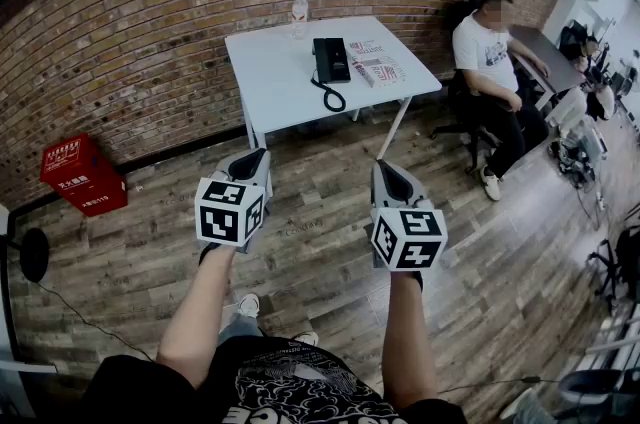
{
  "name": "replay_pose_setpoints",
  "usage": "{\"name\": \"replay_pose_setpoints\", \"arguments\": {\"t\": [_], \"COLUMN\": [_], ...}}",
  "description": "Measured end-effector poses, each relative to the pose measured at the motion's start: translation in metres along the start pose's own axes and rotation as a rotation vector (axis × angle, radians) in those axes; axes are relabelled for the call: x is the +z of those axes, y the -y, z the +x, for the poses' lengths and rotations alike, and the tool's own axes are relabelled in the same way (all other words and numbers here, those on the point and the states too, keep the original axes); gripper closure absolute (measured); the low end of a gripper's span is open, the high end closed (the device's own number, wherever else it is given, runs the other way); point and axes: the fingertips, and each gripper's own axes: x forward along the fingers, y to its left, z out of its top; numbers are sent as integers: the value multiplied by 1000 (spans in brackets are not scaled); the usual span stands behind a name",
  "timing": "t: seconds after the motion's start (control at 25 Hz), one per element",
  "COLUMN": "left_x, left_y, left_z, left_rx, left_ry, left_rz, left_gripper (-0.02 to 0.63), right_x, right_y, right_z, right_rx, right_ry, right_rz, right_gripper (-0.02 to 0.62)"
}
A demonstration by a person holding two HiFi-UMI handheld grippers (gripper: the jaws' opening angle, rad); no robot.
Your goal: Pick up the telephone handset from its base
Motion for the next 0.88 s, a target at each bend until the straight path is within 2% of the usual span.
{"name": "replay_pose_setpoints", "arguments": {"t": [0.24,0.44,0.88], "left_x": [3,7,16], "left_y": [4,-2,-43], "left_z": [11,33,123], "left_rx": [-1,-36,-111], "left_ry": [-1,5,-1], "left_rz": [-5,-24,-86], "left_gripper": [600,598,591], "right_x": [-3,-5,0], "right_y": [5,11,35], "right_z": [7,22,110], "right_rx": [15,13,-6], "right_ry": [-12,-25,-59], "right_rz": [-10,-11,-23], "right_gripper": [595,595,595]}}
